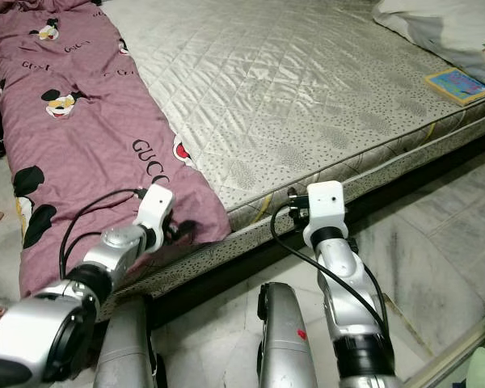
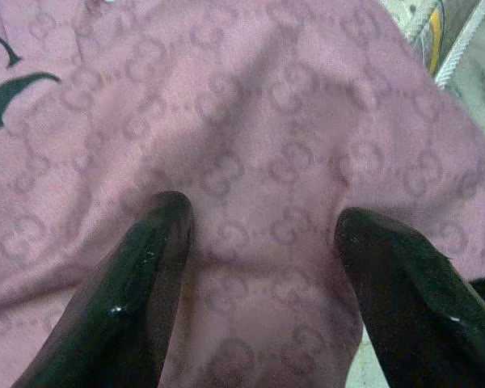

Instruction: Clean up the room

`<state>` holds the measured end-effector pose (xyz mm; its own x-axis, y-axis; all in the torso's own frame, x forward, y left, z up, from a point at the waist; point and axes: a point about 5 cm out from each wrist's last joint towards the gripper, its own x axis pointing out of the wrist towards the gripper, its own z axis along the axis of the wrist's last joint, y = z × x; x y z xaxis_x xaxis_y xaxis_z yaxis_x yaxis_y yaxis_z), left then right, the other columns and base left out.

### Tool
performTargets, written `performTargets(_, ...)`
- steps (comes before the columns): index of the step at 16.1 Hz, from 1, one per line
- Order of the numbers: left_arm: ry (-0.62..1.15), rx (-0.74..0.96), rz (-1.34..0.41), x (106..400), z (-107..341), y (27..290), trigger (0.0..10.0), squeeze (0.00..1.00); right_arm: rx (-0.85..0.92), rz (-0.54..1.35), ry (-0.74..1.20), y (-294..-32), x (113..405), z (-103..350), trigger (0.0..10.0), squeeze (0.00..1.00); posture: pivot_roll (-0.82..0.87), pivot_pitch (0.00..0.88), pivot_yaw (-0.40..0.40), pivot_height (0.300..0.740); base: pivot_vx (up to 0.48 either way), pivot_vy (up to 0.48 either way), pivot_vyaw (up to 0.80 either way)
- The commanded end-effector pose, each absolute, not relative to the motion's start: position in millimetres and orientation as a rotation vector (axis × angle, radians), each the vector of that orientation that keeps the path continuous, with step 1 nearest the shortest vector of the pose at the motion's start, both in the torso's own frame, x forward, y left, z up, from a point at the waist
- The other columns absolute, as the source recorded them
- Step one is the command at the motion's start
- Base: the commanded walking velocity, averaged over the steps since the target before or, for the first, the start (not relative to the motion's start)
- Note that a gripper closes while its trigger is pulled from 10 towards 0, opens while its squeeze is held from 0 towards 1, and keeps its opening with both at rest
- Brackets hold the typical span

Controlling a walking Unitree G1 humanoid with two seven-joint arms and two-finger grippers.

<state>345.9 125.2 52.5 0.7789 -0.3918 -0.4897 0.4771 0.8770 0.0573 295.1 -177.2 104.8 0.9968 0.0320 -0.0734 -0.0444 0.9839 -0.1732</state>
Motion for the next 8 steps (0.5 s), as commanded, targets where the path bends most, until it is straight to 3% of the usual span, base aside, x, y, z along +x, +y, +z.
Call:
performTargets(1, 0.48, 0.186, -0.459, 348.5, 55.6, 128.5, 0.0, 0.0, -0.177, 0.025, 0.076, -182.9, 289.9, 105.6, 10.0, 0.0, -0.13, 0.118, 0.03, 0.561, 0.0, 0.0, 0.0)
performTargets(4, 0.454, 0.188, -0.451, 350.8, 58.9, 127.2, 0.0, 0.0, -0.181, 0.021, 0.091, -188.0, 281.3, 104.5, 10.0, 0.0, -0.14, 0.151, 0.026, 0.561, 0.0, 0.0, 0.0)
performTargets(5, 0.429, 0.18, -0.456, 352.9, 62.7, 122.4, 1.0, 0.0, -0.184, 0.02, 0.097, -192.0, 271.6, 105.1, 10.0, 0.0, -0.15, 0.169, 0.023, 0.561, 0.0, 0.0, 0.0)
performTargets(6, 0.422, 0.183, -0.464, 353.5, 64.0, 120.5, 5.0, 0.0, -0.187, 0.019, 0.102, -193.0, 269.7, 104.8, 10.0, 0.0, -0.15, 0.172, 0.023, 0.561, 0.0, 0.0, 0.0)
performTargets(7, 0.41, 0.176, -0.473, 354.5, 66.1, 116.7, 10.0, 0.0, -0.193, 0.018, 0.113, -195.2, 264.8, 104.4, 10.0, 0.0, -0.16, 0.181, 0.022, 0.561, 0.0, 0.0, 0.0)
performTargets(8, 0.408, 0.165, -0.481, 354.5, 66.6, 113.1, 10.0, 0.0, -0.197, 0.017, 0.12, -196.8, 261.1, 104.3, 10.0, 0.0, -0.16, 0.186, 0.019, 0.561, 0.0, 0.0, 0.0)
